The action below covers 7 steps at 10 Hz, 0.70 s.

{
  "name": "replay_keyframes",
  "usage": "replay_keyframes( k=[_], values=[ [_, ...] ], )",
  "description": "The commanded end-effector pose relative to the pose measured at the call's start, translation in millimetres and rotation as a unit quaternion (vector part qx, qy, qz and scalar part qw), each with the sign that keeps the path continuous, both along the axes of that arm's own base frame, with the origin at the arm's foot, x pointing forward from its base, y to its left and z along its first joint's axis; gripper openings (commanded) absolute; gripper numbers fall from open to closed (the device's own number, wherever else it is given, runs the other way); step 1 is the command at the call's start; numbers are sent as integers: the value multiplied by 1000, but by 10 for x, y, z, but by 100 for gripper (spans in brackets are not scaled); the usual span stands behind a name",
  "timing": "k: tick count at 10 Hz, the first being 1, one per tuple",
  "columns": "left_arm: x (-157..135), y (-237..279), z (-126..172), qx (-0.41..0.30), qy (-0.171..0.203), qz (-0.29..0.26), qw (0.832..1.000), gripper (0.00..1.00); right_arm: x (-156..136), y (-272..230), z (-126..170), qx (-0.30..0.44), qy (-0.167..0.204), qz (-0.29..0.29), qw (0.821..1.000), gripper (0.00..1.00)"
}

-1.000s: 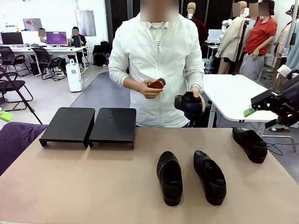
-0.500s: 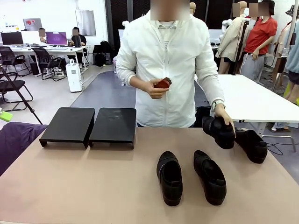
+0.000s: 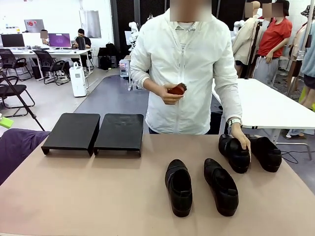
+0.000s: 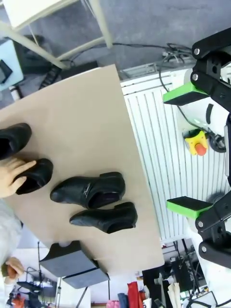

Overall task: Organize the shoes by placing them on the stand.
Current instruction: Pick up one Shoe and place it in the middle of the table.

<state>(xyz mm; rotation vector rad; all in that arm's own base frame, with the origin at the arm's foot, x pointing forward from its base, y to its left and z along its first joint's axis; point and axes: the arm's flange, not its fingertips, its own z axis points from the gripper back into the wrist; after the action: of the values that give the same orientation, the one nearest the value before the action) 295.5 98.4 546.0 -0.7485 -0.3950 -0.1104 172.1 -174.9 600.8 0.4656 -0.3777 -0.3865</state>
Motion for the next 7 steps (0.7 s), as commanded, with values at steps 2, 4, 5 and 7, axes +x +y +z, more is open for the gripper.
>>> replay_keyframes(
  k=[2,4,5,7],
  values=[
    [-7,9,5,-8,-8,-7,1000,100,0,0,0,0,0,0,1000,100],
    [-7,9,5,-8,-8,-7,1000,100,338,380,-26,-7,-11,36,999,100],
    [-7,9,5,-8,-8,-7,1000,100,566,735,-32,-6,-10,55,998,100],
    [-7,9,5,-8,-8,-7,1000,100,971,1650,-124,-9,19,103,994,100]
  ],
)
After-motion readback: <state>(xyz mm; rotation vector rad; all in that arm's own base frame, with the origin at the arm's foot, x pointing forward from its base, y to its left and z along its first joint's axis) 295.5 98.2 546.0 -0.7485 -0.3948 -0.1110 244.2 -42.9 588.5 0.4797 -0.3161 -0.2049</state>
